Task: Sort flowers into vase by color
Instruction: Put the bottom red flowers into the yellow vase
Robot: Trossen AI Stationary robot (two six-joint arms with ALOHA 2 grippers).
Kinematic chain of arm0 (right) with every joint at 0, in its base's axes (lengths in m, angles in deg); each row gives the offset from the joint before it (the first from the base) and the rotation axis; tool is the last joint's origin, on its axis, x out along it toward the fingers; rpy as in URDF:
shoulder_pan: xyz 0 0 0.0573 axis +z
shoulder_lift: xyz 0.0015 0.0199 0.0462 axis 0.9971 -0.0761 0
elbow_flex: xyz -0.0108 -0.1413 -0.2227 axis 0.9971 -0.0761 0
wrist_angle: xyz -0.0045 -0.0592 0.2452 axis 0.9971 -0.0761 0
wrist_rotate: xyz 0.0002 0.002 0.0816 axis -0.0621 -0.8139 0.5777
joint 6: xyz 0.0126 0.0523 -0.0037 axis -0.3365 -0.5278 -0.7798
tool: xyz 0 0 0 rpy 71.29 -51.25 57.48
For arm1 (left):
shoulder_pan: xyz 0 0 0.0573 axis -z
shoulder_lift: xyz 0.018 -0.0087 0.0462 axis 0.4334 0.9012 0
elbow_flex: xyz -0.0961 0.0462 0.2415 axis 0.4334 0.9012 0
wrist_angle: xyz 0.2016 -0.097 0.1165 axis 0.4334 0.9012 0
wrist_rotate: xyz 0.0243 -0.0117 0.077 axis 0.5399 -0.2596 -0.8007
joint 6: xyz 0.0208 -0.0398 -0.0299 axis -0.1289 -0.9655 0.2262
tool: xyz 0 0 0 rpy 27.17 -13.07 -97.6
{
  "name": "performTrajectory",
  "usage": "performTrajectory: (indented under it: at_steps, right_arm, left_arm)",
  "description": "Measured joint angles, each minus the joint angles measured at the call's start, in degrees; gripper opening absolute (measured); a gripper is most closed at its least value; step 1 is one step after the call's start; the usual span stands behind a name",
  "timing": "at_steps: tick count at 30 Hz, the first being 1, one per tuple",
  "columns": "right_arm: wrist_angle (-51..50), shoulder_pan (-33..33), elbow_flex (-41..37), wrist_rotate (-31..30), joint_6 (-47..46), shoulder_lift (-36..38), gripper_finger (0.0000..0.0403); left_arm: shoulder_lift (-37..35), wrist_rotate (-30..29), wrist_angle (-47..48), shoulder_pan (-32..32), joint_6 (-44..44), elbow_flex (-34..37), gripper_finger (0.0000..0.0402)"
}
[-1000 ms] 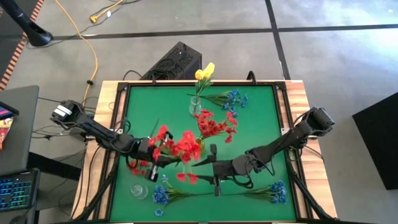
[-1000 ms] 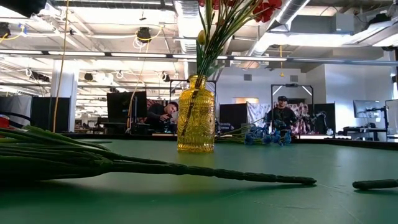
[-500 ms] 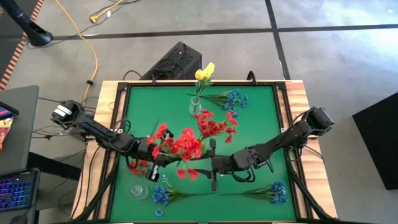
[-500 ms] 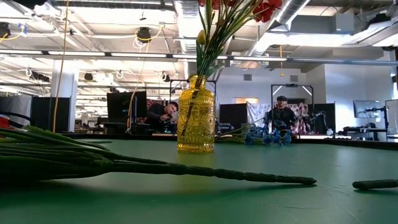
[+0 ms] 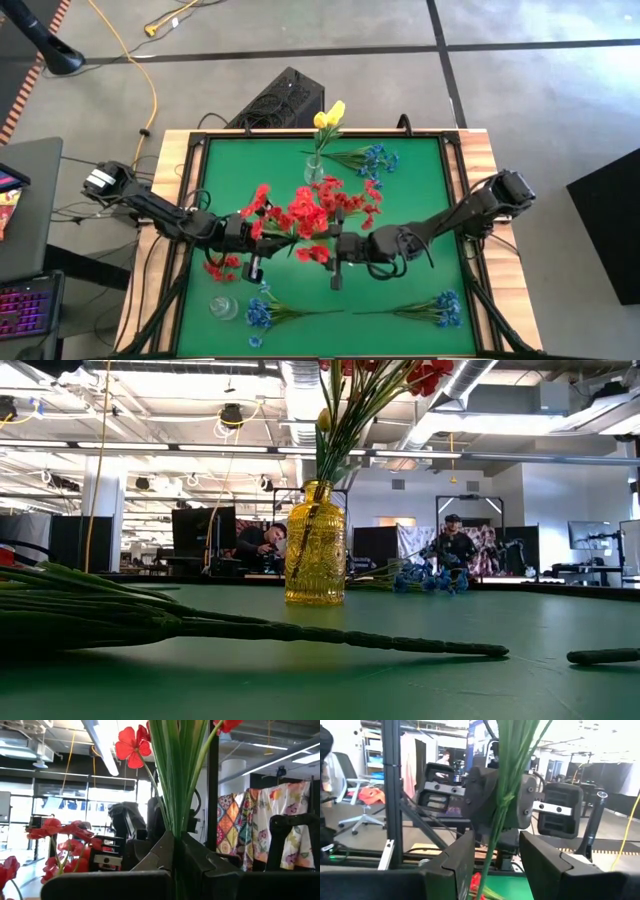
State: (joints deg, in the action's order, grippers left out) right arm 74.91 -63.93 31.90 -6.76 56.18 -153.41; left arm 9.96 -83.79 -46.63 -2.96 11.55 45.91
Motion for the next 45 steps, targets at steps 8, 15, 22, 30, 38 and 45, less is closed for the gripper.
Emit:
performTrajectory:
  at_steps: [8, 15, 22, 30, 38, 45]
  right_arm:
    - [-0.4, -1.2, 1.3, 0.2, -0.5, 0.0, 0.0180]
    - [-0.5, -2.6, 2.2, 2.9, -2.2, 0.0, 0.0180]
    - [-0.5, -3.0, 2.2, 3.0, -2.2, 0.0, 0.0180]
    - [-2.4, -2.5, 2.2, 3.0, -2.1, 0.0, 0.0180]
    - [-3.6, -1.4, 2.2, 0.1, -0.2, 0.0, 0.0150]
    - [-4.1, -1.2, 2.2, 0.0, -0.1, 0.0, 0.0091]
  left_arm:
    - [0.0, 0.1, -1.4, -0.2, 0.9, 0.0, 0.0000]
    - [0.0, -1.3, -4.4, -1.6, 0.9, 0.0, 0.0000]
    - [1.4, -1.1, -5.3, -3.3, 0.8, -1.4, 0.0000]
    - [7.0, 0.5, -4.6, -3.0, 5.6, -6.7, 0.0000]
    - [6.4, 1.2, -4.1, -2.9, 4.2, -6.7, 0.0000]
    - [6.4, 1.5, -4.2, -2.8, 3.3, -6.7, 0.0000]
